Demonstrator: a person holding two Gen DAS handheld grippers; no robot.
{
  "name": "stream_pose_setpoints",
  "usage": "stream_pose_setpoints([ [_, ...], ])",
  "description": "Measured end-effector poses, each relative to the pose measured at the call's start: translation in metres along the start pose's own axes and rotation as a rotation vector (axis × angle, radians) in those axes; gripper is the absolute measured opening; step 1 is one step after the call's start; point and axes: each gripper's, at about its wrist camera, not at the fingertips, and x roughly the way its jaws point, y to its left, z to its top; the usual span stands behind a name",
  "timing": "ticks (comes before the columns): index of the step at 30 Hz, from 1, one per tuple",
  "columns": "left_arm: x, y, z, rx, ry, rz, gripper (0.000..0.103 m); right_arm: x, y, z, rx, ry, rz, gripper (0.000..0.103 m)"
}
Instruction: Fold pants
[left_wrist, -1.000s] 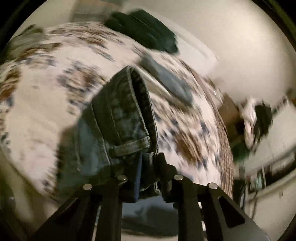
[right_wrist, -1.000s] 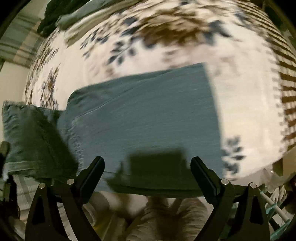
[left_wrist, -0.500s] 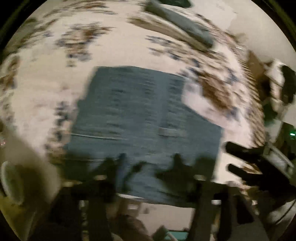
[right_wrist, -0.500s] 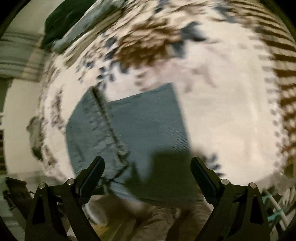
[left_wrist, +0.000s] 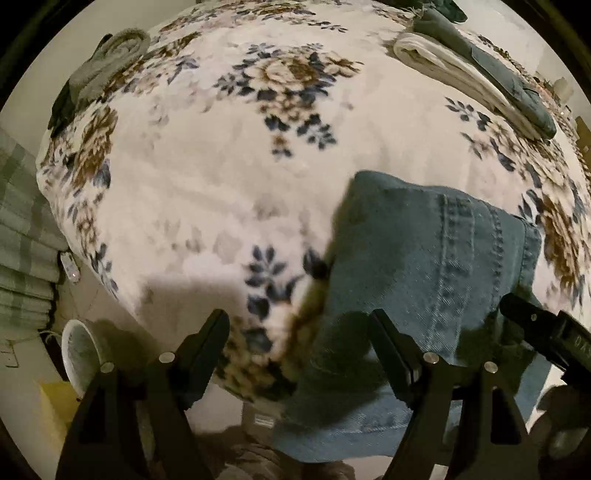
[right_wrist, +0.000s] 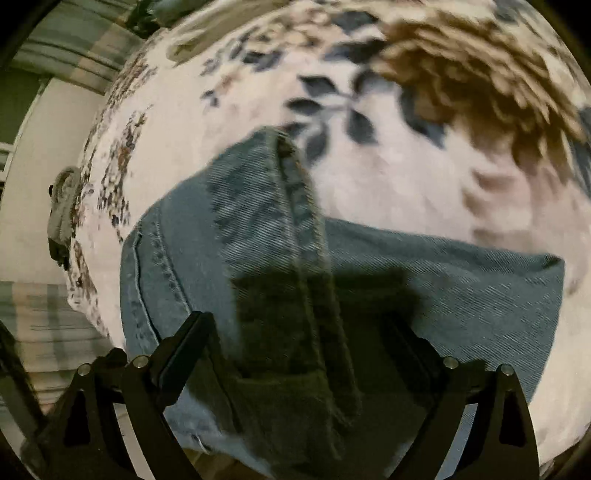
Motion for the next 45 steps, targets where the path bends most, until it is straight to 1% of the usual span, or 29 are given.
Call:
stream_pose_setpoints([
  [1, -0.001, 0.001, 0.001, 0.003, -0.003, 0.002, 0.076, -0.001, 0.007, -0.001, -0.021, -0.007, -0.021, 0.06],
  [2, -0.002, 0.002, 0.002, 0.004, -0.006, 0.004, 0.076, -0.003, 0.012, -0.004, -0.04, -0.016, -0.064, 0.052],
  [3, -0.002, 0.003, 0.002, 0.003, -0.005, 0.007, 0.076, -0.007, 0.016, -0.006, -0.052, -0.036, -0.089, 0.039],
  [4, -0.001, 0.004, 0.003, 0.0, -0.001, 0.007, 0.076, -0.012, 0.016, -0.008, -0.051, -0.052, -0.099, 0.032],
  [5, -0.001, 0.006, 0.002, -0.004, 0.006, 0.006, 0.076, -0.015, 0.018, -0.009, -0.048, -0.066, -0.108, 0.028],
  [6, 0.0, 0.007, 0.002, -0.008, 0.009, 0.007, 0.076, -0.022, 0.018, -0.011, -0.039, -0.079, -0.108, 0.022],
  [7, -0.001, 0.008, 0.002, -0.01, 0.009, 0.008, 0.076, -0.026, 0.019, -0.012, -0.033, -0.087, -0.103, 0.017],
  [10, -0.005, 0.01, 0.004, -0.014, 0.006, 0.006, 0.076, -0.048, 0.016, -0.016, 0.012, -0.117, -0.085, 0.014],
  [11, -0.007, 0.011, 0.004, -0.019, 0.004, 0.0, 0.076, -0.058, 0.011, -0.019, 0.043, -0.131, -0.093, 0.01],
  [15, -0.009, 0.009, 0.005, -0.015, 0.003, -0.016, 0.076, -0.093, -0.015, -0.03, 0.135, -0.156, -0.046, 0.009],
  [19, -0.008, 0.005, 0.008, -0.008, 0.008, -0.025, 0.076, -0.118, -0.031, -0.047, 0.154, -0.172, -0.067, 0.008],
  [22, -0.013, 0.0, 0.008, 0.006, -0.006, -0.027, 0.076, -0.131, -0.047, -0.058, 0.172, -0.175, -0.085, 0.008],
  [25, -0.015, -0.003, 0.008, 0.016, -0.005, -0.037, 0.076, -0.144, -0.073, -0.069, 0.22, -0.171, -0.109, 0.008],
  [27, -0.015, -0.005, 0.008, 0.019, -0.001, -0.042, 0.076, -0.155, -0.087, -0.075, 0.246, -0.186, -0.132, 0.008],
  [30, -0.016, -0.009, 0.008, 0.009, 0.007, -0.065, 0.076, -0.174, -0.109, -0.084, 0.28, -0.206, -0.175, 0.008],
  [33, -0.017, -0.017, 0.01, 0.005, 0.017, -0.11, 0.076, -0.186, -0.133, -0.096, 0.325, -0.207, -0.209, 0.008],
  [34, -0.017, -0.021, 0.011, 0.009, 0.017, -0.126, 0.076, -0.184, -0.139, -0.098, 0.326, -0.186, -0.201, 0.008],
  [35, -0.017, -0.026, 0.012, 0.016, 0.016, -0.138, 0.076, -0.175, -0.143, -0.098, 0.306, -0.119, -0.171, 0.009],
  [37, -0.015, -0.037, 0.013, 0.031, 0.022, -0.161, 0.076, -0.15, -0.148, -0.098, 0.274, 0.029, -0.07, 0.012],
  [38, -0.014, -0.041, 0.013, 0.036, 0.026, -0.166, 0.076, -0.145, -0.148, -0.098, 0.261, 0.064, -0.046, 0.015],
  [39, -0.013, -0.046, 0.014, 0.045, 0.032, -0.175, 0.076, -0.139, -0.148, -0.097, 0.241, 0.09, -0.047, 0.028],
  [40, -0.012, -0.05, 0.014, 0.055, 0.034, -0.179, 0.076, -0.139, -0.15, -0.096, 0.225, 0.083, -0.044, 0.047],
  [41, -0.011, -0.056, 0.015, 0.069, 0.034, -0.18, 0.076, -0.141, -0.153, -0.094, 0.231, 0.057, -0.03, 0.057],
  [42, -0.011, -0.059, 0.015, 0.077, 0.035, -0.182, 0.076, -0.144, -0.159, -0.091, 0.257, 0.025, -0.005, 0.072],
  [43, -0.01, -0.062, 0.015, 0.086, 0.037, -0.184, 0.076, -0.145, -0.165, -0.09, 0.28, 0.004, 0.023, 0.077],
  [45, -0.006, -0.067, 0.016, 0.102, 0.039, -0.175, 0.076, -0.143, -0.183, -0.079, 0.36, -0.054, 0.093, 0.078],
])
